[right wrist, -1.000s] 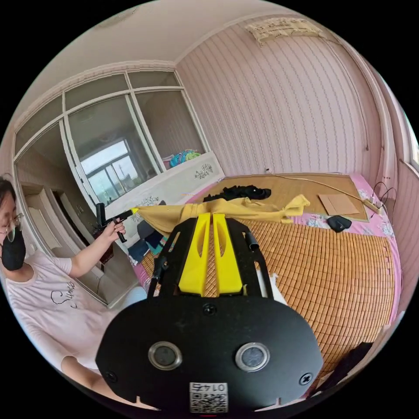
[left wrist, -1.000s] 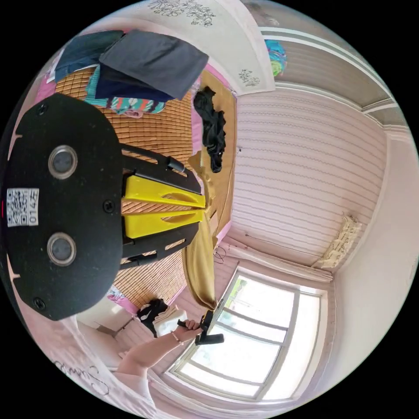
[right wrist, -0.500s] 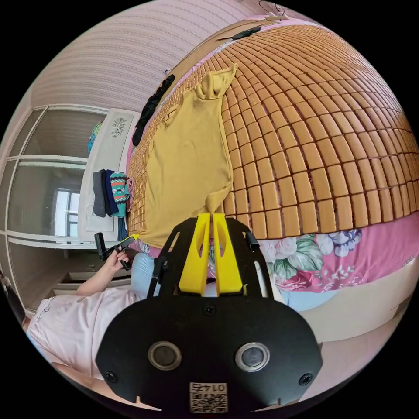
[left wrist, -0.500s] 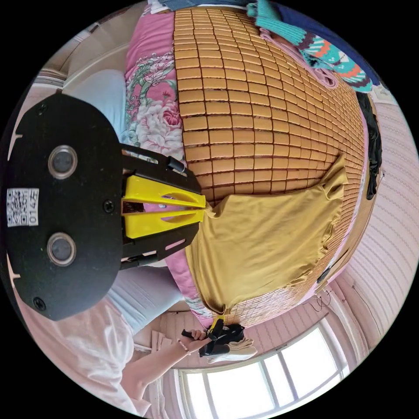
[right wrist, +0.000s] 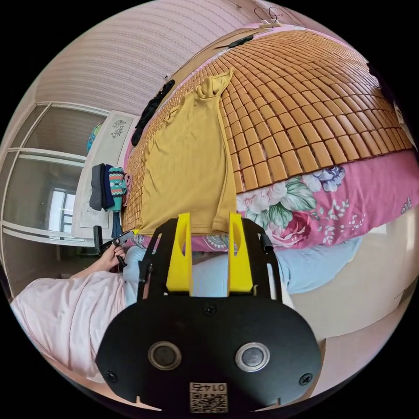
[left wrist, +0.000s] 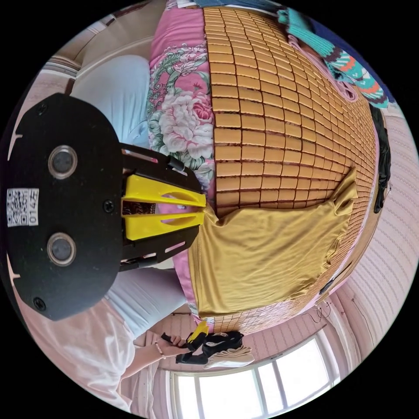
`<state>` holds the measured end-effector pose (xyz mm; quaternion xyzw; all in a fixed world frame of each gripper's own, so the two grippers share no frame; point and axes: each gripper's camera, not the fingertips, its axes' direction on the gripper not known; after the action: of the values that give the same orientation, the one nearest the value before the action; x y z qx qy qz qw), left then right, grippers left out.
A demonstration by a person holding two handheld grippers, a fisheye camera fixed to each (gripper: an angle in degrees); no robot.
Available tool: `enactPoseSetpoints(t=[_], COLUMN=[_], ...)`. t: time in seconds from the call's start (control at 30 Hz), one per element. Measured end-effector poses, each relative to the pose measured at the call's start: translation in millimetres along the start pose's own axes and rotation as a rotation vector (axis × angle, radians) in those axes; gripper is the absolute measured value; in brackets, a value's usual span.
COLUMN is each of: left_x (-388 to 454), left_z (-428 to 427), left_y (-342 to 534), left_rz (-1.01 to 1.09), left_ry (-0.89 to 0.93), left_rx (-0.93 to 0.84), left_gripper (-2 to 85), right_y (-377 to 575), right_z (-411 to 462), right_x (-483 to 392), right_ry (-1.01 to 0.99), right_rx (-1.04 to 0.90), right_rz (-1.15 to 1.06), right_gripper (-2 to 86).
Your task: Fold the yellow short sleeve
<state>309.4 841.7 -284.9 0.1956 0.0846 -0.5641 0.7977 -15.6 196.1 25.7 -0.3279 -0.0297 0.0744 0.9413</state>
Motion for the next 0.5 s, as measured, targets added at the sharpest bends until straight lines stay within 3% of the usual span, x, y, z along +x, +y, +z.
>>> enactPoseSetpoints(t=[0.07,0.17,0.37,0.5], left_x=[-6,-16,-44,-44], left_z=[6,13,18,22], left_y=[-6,-11,-15,-20], left_rz=[0.009,0.020,-0.002,0.057], left_ry=[-0.003,-0.005,0.034,0.098], left_rx=[-0.022,-0.055,-0.052,-0.038], left_gripper=[2.7,4.3,5.6,8.5], right_y=[-6,-8,2,8], right_z=[10,2,-49,-59], right_x=[-11,-7,39,50], right_ry=[0.119,0.347,0.104,0.065], right_rx=[-0.088,-0.125,-0.033,-0.039], right_rz=[-0.045,-0.023,0.123,0.147], right_gripper=[12.4,5.6,2.4,2.0])
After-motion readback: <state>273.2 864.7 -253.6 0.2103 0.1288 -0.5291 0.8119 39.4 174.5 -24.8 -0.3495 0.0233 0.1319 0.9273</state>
